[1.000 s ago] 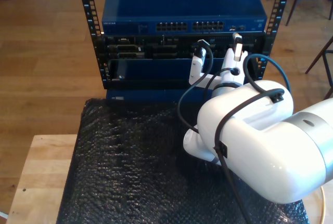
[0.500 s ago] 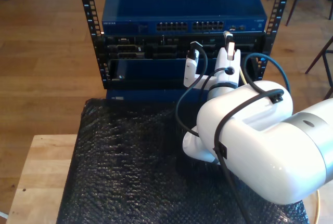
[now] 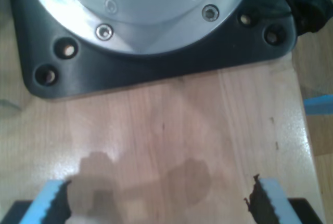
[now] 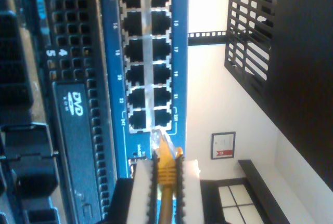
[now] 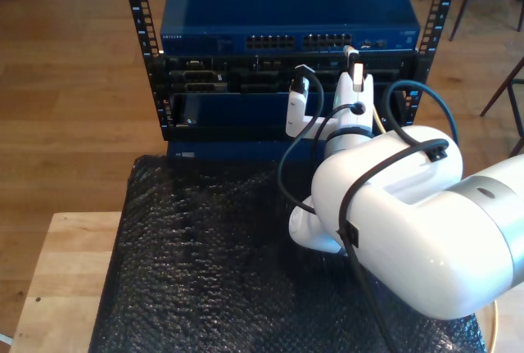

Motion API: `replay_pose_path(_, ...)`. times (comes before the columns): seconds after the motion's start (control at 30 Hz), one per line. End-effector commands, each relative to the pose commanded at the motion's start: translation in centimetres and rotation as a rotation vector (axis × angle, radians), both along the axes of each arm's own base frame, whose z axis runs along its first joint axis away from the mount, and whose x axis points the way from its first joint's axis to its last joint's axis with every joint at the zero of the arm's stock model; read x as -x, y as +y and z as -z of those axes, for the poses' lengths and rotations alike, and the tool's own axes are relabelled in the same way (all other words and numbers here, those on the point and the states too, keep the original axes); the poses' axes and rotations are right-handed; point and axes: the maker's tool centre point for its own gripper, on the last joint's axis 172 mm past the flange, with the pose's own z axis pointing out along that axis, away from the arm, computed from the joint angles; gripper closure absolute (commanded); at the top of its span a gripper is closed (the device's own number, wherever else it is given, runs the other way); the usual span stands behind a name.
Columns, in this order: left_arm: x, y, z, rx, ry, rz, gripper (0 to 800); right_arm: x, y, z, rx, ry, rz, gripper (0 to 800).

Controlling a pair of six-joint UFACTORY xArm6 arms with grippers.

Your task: Grab the cable and plug it in

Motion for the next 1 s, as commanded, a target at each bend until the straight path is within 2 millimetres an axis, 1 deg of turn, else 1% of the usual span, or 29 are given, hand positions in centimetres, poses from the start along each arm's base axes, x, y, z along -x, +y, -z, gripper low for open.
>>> replay_pose_path(0.13,0.0,0.0,0.0,0.000,0.000,0.000,0,-0.2,0.0,-0.2,-0.001,-0.006,-0.007,800)
replay_pose_path(0.23,0.0,0.0,0.0,0.000,0.000,0.000,0,-0.7,-0.7,-0.4,-0.007,-0.009,0.002,800)
replay_pose_path(0.4,0.0,0.0,0.0,0.000,0.000,0.000,0,-0.9,-0.8,-0.7,-0.010,-0.017,0.005,800)
replay_pose_path(0.8,0.0,0.0,0.0,0.000,0.000,0.000,0,-1.0,-0.5,-0.8,-0.006,-0.019,-0.005,800)
replay_pose_path(1.0,0.0,0.0,0.0,0.000,0.000,0.000,0,-1.3,-0.4,-0.5,-0.008,-0.016,-0.006,800)
